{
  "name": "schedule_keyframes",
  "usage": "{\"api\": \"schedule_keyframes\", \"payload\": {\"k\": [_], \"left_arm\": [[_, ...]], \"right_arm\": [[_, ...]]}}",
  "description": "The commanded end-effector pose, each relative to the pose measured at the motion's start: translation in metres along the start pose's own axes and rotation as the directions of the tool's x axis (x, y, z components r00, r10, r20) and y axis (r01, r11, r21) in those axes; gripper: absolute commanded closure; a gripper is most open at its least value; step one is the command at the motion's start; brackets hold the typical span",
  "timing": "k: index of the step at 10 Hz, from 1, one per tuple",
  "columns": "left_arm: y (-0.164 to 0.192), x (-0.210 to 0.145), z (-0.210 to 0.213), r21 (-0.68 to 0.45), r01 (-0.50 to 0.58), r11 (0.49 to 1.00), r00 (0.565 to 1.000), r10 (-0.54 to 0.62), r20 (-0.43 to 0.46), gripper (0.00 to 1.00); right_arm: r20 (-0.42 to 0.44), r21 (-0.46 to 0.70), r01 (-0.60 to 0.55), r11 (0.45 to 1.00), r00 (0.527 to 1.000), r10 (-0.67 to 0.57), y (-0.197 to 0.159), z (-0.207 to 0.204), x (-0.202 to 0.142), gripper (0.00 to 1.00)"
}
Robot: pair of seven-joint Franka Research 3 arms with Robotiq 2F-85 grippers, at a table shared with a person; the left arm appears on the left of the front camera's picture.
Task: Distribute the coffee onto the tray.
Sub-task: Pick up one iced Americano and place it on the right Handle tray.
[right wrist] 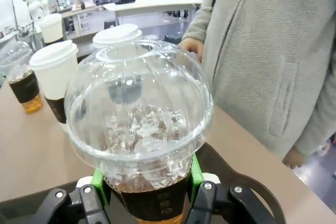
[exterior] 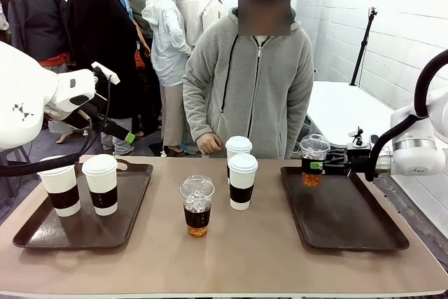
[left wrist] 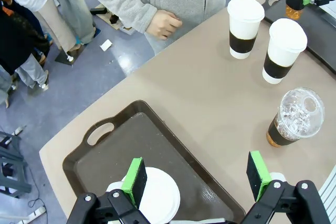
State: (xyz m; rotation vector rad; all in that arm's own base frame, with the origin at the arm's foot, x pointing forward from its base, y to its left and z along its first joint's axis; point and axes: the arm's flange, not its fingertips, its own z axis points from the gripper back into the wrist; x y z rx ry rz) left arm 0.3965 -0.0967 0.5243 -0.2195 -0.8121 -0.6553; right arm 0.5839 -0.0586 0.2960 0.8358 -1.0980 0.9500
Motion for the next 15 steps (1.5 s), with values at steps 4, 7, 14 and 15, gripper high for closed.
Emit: {"api": "schedule_keyframes", "payload": {"k": [4, 7, 14, 15], "left_arm": [[0.002, 0.001, 0.0, -0.001, -0.003, 1.0, 1.0, 0.003, -0.007, 0.0], [0.002, 0.001, 0.0, -0.001, -0.003, 1.0, 1.0, 0.003, -0.007, 0.0], [0.002, 0.001, 0.0, -0.001, -0.003, 1.0, 1.0, 0.003, -0.007, 0.0], [0.002, 0.001, 0.0, -0.001, -0.003, 1.0, 1.0, 0.003, -0.007, 0.0]], "right_arm": [[0.085, -0.073, -0.002, 0.997, 0.996, 0.009, -0.008, -0.008, -0.011, 0.35], [0.052, -0.053, 0.019, 0.998, 0.999, -0.016, -0.007, -0.005, -0.017, 0.35], [0.069, -0.085, 0.061, 0.995, 0.996, -0.055, -0.01, -0.015, -0.035, 0.35], [0.072, -0.09, 0.073, 0.993, 0.995, -0.066, -0.01, -0.014, -0.035, 0.35]]}}
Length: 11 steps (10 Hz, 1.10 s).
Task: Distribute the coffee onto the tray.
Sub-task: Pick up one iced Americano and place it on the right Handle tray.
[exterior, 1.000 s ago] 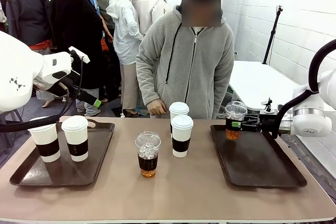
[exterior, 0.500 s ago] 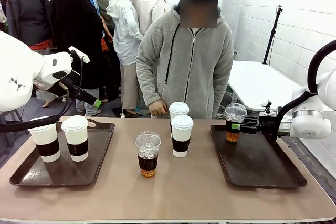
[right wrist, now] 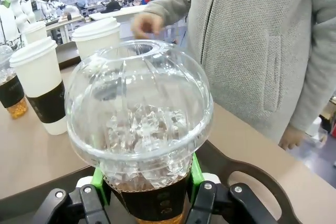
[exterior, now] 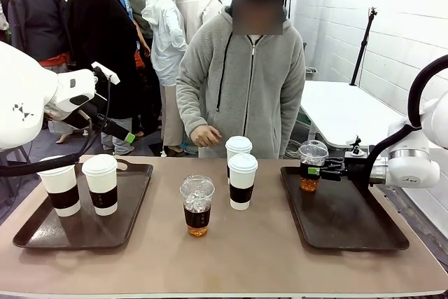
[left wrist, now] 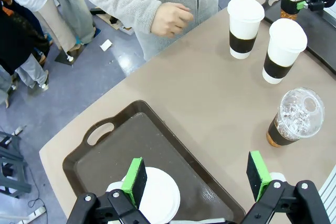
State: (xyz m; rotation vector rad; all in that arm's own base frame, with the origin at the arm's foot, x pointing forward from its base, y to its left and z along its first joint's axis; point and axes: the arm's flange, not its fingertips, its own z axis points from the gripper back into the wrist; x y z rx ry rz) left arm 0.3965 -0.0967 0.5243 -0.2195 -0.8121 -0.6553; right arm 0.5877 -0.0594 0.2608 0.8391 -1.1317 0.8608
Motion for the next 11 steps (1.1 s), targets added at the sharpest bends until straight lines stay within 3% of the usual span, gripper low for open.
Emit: {"api": "schedule_keyframes", "payload": {"k": [1, 2, 3, 4, 11], "left_arm": [[0.002, 0.001, 0.0, -0.001, -0.003, 1.0, 1.0, 0.003, -0.007, 0.0], [0.002, 0.001, 0.0, -0.001, -0.003, 1.0, 1.0, 0.003, -0.007, 0.0], [0.002, 0.001, 0.0, -0.001, -0.003, 1.0, 1.0, 0.003, -0.007, 0.0], [0.002, 0.001, 0.0, -0.001, -0.003, 1.0, 1.0, 0.003, -0.007, 0.0], [0.002, 0.001, 0.0, -0.001, -0.003, 1.0, 1.0, 0.003, -0.007, 0.0]], "right_arm": [[0.021, -0.041, 0.023, 0.999, 1.0, -0.022, -0.002, -0.004, -0.001, 0.35], [0.009, -0.029, 0.041, 0.999, 0.999, -0.04, 0.0, -0.003, 0.0, 0.24], [0.004, -0.02, 0.051, 0.999, 0.999, -0.051, 0.002, -0.002, 0.0, 0.04], [0.003, -0.019, 0.057, 0.998, 0.998, -0.057, 0.004, -0.001, 0.0, 0.0], [0.015, -0.046, 0.115, 0.992, 0.993, -0.114, 0.02, 0.031, -0.009, 0.0]]}}
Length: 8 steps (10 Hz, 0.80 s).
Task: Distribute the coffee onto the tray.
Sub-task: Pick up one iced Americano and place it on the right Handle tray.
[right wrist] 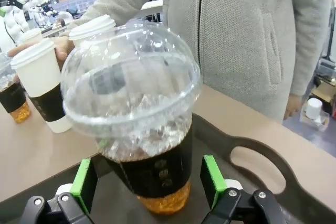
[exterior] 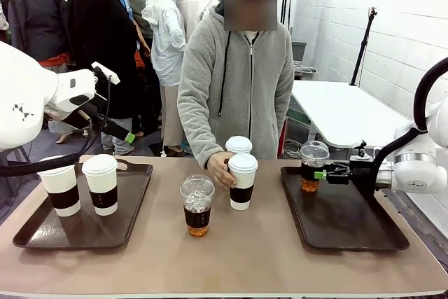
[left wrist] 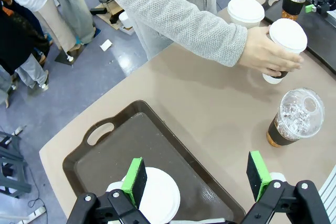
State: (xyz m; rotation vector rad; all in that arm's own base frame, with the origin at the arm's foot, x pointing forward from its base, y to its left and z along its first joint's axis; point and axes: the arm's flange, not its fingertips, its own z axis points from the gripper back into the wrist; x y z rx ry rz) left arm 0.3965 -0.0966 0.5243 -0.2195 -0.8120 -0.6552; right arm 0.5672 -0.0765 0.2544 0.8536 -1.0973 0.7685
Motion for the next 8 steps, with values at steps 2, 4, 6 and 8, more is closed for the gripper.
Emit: {"api": "schedule_keyframes", "payload": {"k": [2, 4, 6, 8], "left_arm": [[0.002, 0.001, 0.0, -0.001, -0.003, 1.0, 1.0, 0.003, -0.007, 0.0], [0.002, 0.001, 0.0, -0.001, -0.003, 1.0, 1.0, 0.003, -0.007, 0.0], [0.002, 0.001, 0.0, -0.001, -0.003, 1.0, 1.0, 0.003, -0.007, 0.0], [0.002, 0.001, 0.0, -0.001, -0.003, 1.0, 1.0, 0.003, -0.007, 0.0]], "right_arm": [[0.021, -0.036, 0.029, 0.999, 0.999, -0.028, 0.017, 0.027, -0.002, 0.0], [-0.001, -0.051, 0.031, 0.998, 1.0, -0.031, 0.025, 0.035, -0.006, 0.0], [0.007, -0.049, 0.032, 0.998, 0.999, -0.032, 0.014, 0.034, -0.007, 0.0], [0.007, -0.049, 0.032, 0.998, 0.999, -0.032, 0.014, 0.034, -0.007, 0.0]]}}
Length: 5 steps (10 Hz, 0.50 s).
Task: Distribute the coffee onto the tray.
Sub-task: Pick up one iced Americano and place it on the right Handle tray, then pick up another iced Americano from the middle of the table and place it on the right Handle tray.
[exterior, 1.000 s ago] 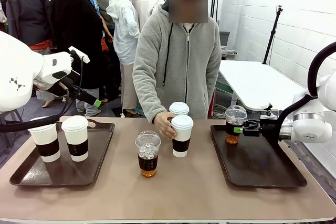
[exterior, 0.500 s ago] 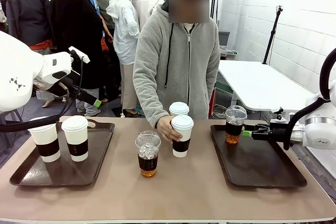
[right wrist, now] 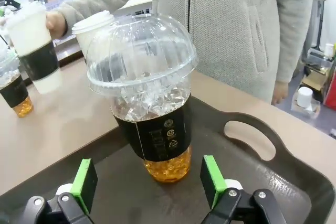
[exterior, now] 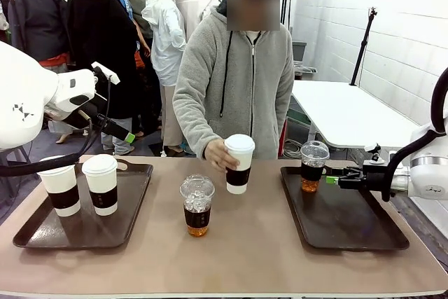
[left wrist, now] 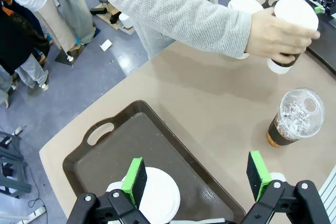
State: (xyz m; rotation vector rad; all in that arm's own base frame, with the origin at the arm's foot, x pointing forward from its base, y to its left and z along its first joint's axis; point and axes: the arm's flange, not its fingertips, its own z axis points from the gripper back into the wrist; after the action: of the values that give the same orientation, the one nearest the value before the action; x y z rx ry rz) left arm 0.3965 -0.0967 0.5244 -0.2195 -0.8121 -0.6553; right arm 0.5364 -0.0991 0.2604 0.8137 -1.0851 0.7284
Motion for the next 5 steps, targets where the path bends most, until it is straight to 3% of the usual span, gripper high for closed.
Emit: {"api": "schedule_keyframes", "payload": {"k": [1, 5], "left_arm": [[0.0019, 0.0011, -0.0003, -0.001, -0.003, 1.0, 1.0, 0.003, -0.007, 0.0], [0.0019, 0.0011, -0.0003, -0.001, -0.003, 1.0, 1.0, 0.003, -0.007, 0.0]], "right_arm": [[0.025, 0.001, 0.012, 1.0, 1.0, -0.012, -0.0033, -0.0003, -0.0018, 0.0], [0.025, 0.001, 0.012, 1.0, 1.0, -0.012, -0.0033, -0.0003, -0.0018, 0.0]]}}
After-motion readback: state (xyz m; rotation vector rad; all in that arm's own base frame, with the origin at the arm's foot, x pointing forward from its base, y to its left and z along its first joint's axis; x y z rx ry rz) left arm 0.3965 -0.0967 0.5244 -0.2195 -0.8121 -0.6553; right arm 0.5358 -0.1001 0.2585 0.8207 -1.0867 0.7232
